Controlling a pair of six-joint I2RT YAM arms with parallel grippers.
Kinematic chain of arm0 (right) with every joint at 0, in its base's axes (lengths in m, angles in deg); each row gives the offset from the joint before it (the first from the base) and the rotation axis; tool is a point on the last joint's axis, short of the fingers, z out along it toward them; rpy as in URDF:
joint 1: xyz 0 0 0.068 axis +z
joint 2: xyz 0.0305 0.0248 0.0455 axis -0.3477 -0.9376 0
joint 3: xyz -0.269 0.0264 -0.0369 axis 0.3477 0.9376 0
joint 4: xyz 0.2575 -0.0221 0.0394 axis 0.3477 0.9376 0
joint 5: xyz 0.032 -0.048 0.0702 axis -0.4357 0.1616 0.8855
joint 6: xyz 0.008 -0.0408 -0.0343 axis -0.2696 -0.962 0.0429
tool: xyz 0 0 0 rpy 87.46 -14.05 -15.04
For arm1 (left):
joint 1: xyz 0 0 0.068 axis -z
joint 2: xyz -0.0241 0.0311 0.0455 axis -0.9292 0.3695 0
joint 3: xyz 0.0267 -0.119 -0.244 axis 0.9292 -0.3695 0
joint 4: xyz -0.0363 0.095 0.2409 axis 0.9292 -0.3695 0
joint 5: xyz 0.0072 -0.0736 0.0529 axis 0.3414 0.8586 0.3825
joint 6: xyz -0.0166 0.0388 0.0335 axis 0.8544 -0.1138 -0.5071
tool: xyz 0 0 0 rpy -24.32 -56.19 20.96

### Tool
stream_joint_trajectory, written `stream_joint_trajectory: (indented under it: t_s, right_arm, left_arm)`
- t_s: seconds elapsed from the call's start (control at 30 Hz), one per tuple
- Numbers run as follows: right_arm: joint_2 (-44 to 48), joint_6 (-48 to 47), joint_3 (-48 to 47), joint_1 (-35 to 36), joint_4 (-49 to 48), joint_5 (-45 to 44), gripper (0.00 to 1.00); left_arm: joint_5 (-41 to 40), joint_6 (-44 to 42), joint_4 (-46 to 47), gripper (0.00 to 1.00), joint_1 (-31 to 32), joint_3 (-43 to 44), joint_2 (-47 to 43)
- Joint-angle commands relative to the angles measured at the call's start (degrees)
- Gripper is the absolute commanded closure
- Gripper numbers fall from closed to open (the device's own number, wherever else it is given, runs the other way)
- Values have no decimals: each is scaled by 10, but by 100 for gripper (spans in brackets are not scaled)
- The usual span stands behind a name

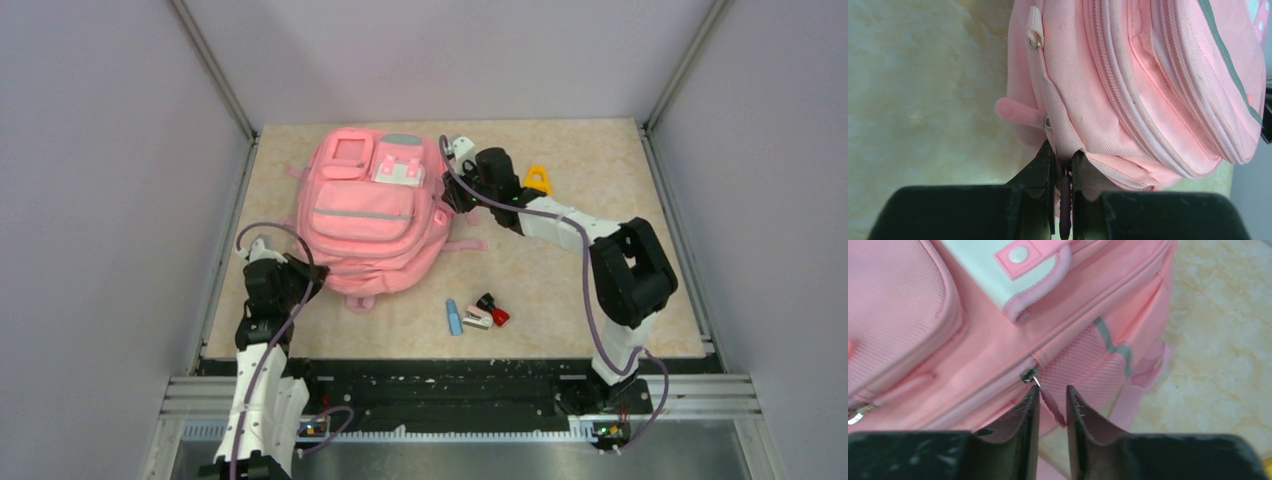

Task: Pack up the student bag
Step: Zip the student bag at the center of the board.

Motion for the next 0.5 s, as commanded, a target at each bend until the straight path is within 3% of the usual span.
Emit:
stream_joint_trajectory:
  t_s: [0.0, 0.2, 0.33, 0.47]
  right_arm:
    - [98, -35, 43, -44, -24, 3, 63]
    - [142, -80, 80, -44, -26, 174, 46]
    - [150, -131, 99, -38, -65, 300, 40]
    - [133, -176, 77, -27, -55, 365, 37]
  left_arm:
    - [-66, -40, 0, 100, -23, 51, -2]
    - [-47, -54, -8, 100, -24, 71, 19]
    - [-40, -56, -11, 100, -24, 79, 23]
    - [-35, -56, -14, 100, -24, 82, 22]
